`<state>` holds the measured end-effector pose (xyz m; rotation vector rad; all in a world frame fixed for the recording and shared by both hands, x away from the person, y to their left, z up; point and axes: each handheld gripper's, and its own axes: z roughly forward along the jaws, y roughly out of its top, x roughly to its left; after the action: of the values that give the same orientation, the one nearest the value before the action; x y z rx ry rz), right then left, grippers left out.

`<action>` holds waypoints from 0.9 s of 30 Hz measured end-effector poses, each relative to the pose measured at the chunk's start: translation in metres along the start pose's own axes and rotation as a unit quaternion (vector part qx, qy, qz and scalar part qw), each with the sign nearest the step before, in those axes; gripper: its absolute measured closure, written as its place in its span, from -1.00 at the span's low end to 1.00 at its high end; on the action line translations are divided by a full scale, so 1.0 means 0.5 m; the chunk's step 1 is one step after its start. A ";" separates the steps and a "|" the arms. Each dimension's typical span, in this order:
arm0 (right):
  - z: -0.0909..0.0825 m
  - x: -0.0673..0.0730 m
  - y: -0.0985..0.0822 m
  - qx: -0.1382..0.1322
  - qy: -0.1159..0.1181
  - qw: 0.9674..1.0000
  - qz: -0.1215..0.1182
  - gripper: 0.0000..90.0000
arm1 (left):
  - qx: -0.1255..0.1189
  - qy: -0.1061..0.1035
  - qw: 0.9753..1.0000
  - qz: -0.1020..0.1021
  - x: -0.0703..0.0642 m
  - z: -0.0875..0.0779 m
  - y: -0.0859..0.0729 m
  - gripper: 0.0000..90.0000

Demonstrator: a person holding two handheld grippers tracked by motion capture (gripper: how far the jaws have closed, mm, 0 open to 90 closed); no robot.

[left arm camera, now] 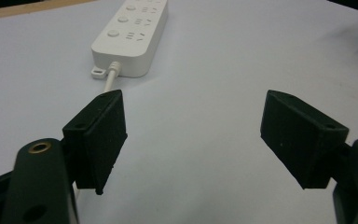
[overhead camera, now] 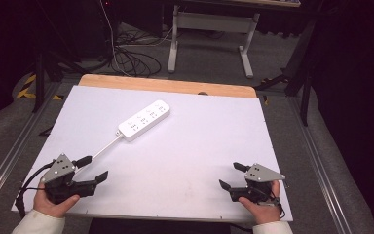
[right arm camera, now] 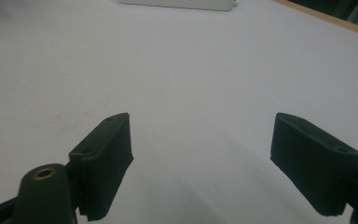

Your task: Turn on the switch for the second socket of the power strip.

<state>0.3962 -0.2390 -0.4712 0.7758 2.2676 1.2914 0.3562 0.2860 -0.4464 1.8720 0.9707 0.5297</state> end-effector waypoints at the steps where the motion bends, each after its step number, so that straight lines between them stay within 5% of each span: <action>1: 0.000 0.000 0.000 0.000 0.000 1.000 0.001 -0.52 | 0.001 0.001 1.000 0.002 0.000 -0.002 0.003 -0.49; 11: 0.003 0.000 -0.001 0.004 0.002 1.000 0.005 -0.52 | 0.024 -0.003 1.000 -0.004 0.001 0.004 0.043 -0.44; 27: 0.005 0.001 -0.003 0.009 0.000 1.000 0.004 -0.51 | 0.017 -0.017 1.000 0.006 -0.003 0.034 0.117 -0.43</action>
<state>0.3969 -0.2374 -0.4736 0.7932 2.2806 1.2765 0.3906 0.2605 -0.4033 1.9118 0.9523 0.4886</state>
